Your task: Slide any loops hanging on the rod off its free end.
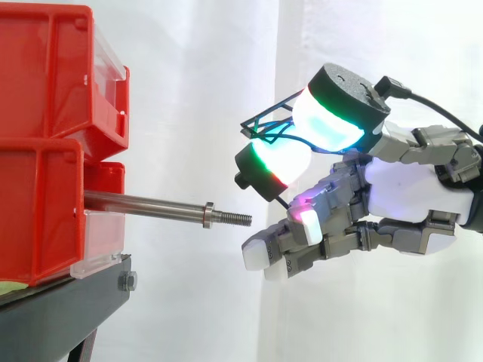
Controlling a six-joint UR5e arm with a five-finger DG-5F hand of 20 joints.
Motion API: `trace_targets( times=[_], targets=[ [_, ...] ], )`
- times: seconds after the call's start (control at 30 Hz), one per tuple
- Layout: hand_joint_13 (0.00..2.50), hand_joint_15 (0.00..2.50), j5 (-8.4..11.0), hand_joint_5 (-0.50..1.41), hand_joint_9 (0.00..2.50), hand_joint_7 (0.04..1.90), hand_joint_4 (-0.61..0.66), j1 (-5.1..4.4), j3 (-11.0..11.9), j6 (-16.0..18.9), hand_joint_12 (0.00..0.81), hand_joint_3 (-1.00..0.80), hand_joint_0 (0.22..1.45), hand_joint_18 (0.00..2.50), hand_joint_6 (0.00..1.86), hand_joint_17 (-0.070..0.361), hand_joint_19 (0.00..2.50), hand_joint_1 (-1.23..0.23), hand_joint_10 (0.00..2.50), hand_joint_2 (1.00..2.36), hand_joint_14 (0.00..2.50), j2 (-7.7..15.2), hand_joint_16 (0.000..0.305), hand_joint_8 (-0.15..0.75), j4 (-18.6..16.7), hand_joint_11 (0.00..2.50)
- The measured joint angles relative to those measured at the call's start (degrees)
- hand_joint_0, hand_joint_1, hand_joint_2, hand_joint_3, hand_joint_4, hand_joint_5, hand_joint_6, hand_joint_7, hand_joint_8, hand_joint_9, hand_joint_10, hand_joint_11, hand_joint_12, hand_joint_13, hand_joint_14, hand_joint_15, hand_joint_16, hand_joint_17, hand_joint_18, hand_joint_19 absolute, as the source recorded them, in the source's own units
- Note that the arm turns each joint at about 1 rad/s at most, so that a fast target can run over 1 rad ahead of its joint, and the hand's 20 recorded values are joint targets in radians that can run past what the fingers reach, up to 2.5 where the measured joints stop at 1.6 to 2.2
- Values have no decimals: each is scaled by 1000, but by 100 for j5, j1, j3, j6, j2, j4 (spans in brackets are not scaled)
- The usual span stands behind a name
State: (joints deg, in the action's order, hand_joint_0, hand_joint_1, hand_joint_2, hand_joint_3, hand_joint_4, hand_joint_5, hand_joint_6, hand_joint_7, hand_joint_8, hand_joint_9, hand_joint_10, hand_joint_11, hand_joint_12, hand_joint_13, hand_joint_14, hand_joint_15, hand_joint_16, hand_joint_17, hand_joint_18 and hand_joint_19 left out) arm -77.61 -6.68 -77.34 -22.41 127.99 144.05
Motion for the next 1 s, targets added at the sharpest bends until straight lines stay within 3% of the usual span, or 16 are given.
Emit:
trace_targets(
  times=[0.07,0.13,0.17,0.23,0.27,0.37,0.53,0.83,1.0],
  targets=[
    [740,298,0,-118,1082,997,116,0,0,0,413,-50,576,550,825,121,358,-549,12,1002,9,1,54,417,0,668],
    [736,294,0,-165,1041,941,180,0,0,0,439,-61,499,558,858,132,342,-587,11,1445,8,2,59,422,0,682],
    [730,291,0,-180,1009,920,185,0,0,0,440,-46,503,561,875,131,339,-625,10,1506,10,2,58,413,0,683],
    [725,297,0,-188,996,923,183,0,0,0,437,-56,527,590,883,131,346,-696,10,1426,9,4,58,405,0,691],
    [702,303,0,-197,966,942,151,0,0,0,406,-38,642,576,889,120,374,-804,14,1004,9,4,53,370,0,704],
    [674,318,0,-209,924,931,98,0,0,0,361,-249,679,559,892,101,410,-828,17,1013,11,4,45,319,0,716],
    [684,316,0,-190,948,949,83,0,0,0,354,-500,649,572,888,99,402,-805,15,1000,11,6,44,322,0,737],
    [705,314,9,-145,1009,1036,69,-7,0,0,345,-500,600,579,868,95,399,-703,18,1000,11,6,42,337,-3,733],
    [706,327,23,-122,1038,1053,58,-11,-1,0,336,-500,584,558,840,93,424,-470,17,1000,13,4,41,336,-5,708]
  ],
)
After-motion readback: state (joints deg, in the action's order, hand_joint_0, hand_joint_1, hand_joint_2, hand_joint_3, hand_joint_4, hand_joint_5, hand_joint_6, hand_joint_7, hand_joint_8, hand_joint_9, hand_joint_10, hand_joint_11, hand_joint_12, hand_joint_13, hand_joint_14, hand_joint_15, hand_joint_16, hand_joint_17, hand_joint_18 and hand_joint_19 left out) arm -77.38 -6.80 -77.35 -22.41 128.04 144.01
